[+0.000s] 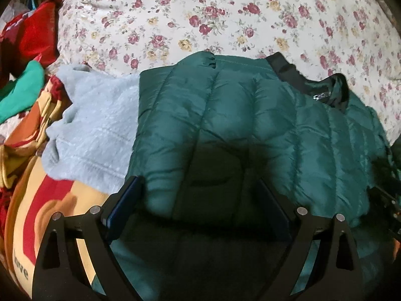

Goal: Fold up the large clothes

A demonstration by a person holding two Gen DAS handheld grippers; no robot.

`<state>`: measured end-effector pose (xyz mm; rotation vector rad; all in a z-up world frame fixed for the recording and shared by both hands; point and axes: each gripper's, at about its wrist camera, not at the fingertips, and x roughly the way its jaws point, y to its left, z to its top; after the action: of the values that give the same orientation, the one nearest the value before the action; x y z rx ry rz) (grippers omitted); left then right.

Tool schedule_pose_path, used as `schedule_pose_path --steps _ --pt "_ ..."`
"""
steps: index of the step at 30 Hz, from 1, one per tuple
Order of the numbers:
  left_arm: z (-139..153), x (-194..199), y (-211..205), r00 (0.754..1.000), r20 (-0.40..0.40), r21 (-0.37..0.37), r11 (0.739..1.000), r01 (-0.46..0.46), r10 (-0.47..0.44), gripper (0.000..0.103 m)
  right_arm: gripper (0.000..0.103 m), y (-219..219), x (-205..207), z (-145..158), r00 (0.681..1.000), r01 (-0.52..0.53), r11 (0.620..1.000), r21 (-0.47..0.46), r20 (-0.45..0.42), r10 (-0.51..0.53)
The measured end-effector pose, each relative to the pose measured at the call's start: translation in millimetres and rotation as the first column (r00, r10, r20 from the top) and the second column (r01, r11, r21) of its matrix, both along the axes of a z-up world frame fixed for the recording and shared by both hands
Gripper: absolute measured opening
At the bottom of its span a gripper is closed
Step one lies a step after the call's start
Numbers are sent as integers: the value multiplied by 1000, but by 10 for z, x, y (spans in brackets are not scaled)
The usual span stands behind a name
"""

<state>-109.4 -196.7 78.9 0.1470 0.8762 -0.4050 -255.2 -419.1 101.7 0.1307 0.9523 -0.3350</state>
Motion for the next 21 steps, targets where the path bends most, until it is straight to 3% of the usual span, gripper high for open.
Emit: schedule_pose_path --steps 11,21 --pt "321 -375 181 1000 17 -92 995 26 -25 93 66 -215 -270 335 999 43 996 -84 2 -43" --pt "305 -677 -24 995 23 -39 994 99 -98 93 66 -714 -591 516 990 139 986 -92 -3 -140"
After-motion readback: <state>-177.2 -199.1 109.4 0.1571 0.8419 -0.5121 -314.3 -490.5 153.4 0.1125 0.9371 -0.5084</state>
